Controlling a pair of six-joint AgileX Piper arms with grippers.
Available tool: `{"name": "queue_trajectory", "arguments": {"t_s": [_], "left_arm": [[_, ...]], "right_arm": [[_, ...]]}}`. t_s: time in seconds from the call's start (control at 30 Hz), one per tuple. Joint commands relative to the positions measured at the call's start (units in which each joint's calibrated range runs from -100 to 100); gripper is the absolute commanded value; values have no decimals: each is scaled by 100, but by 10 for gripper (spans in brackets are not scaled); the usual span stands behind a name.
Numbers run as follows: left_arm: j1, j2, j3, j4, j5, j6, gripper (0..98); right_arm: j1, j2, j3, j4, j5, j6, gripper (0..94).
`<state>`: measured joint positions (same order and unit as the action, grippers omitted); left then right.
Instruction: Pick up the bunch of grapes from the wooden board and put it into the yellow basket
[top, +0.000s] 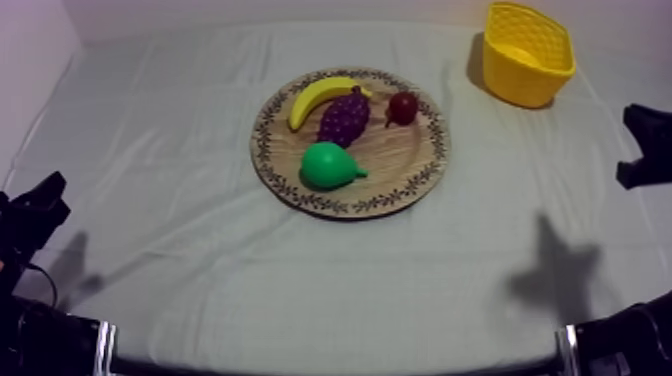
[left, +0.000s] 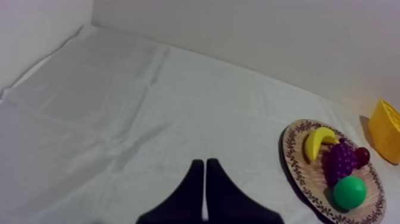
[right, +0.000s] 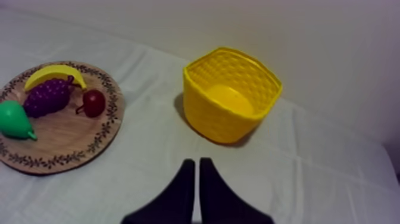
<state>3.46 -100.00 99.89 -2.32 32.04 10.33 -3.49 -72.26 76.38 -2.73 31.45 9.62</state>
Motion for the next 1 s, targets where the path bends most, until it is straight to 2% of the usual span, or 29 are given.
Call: {"name": "queue_trajectory", "arguments": {"t_s": [0.0, 0.7, 0.97], "left_arm": [[-3, 0, 0, 0, -3, 0, 1], [-3, 0, 0, 0, -3, 0, 1], [-3, 0, 0, 0, -3, 0, 1]], "right_arm": [[-6, 386, -348, -64, -10, 53, 4], [-478, 2121, -2650, -201, 483, 77, 6], [-901, 2821, -3614, -83, 793, -42, 6]]}}
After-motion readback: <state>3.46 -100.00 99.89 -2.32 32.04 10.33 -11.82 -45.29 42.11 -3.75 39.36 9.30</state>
